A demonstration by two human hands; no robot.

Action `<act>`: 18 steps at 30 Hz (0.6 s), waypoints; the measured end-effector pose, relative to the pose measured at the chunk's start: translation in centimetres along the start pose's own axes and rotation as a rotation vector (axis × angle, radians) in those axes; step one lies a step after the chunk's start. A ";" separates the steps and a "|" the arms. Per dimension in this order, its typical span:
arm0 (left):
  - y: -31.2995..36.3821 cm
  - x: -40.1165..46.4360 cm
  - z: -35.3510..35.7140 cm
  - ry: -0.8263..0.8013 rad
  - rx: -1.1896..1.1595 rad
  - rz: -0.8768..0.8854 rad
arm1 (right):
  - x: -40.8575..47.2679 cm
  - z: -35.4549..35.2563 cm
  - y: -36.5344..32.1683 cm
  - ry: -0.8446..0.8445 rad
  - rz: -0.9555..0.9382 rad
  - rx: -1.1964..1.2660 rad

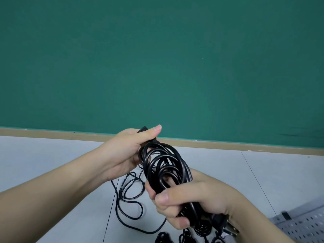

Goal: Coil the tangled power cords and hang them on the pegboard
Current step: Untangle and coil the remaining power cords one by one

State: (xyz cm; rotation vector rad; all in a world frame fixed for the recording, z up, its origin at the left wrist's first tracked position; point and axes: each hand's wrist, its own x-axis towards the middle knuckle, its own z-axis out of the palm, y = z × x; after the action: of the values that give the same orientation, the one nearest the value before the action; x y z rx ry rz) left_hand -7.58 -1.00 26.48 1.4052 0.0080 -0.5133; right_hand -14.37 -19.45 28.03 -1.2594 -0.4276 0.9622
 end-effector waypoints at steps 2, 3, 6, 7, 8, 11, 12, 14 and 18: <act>-0.6 0.4 0.2 0.066 -0.037 0.013 | -0.4 -0.1 -0.1 -0.034 0.003 0.012; -0.9 0.7 0.1 0.105 -0.057 0.011 | -0.6 0.0 -0.1 -0.053 -0.007 0.043; -1.5 1.1 0.0 0.160 0.060 0.050 | -0.8 -0.2 -0.1 -0.054 -0.056 0.201; -1.6 1.1 0.1 0.168 0.134 0.071 | -0.7 -0.5 0.0 -0.053 -0.075 0.255; -1.6 1.1 0.2 0.179 0.209 0.080 | -0.6 -0.8 0.1 -0.053 -0.087 0.301; -1.6 0.5 0.3 0.181 0.459 0.084 | -0.4 -1.5 0.2 -0.049 -0.088 0.377; -1.5 0.1 0.4 0.142 0.530 0.105 | -0.4 -1.7 0.2 -0.054 -0.087 0.391; -1.3 -0.4 0.8 0.029 0.644 0.169 | -0.4 -1.7 0.3 -0.080 -0.086 0.415; -0.3 -1.8 2.0 -0.223 0.735 0.306 | 0.1 -1.5 0.5 -0.192 -0.085 0.468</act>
State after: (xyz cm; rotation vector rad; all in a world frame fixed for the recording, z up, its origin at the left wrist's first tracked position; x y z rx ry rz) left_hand -9.93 -2.32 27.10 2.0070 -0.6215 -0.4280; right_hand -13.40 -20.31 27.06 -0.7242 -0.3733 1.0415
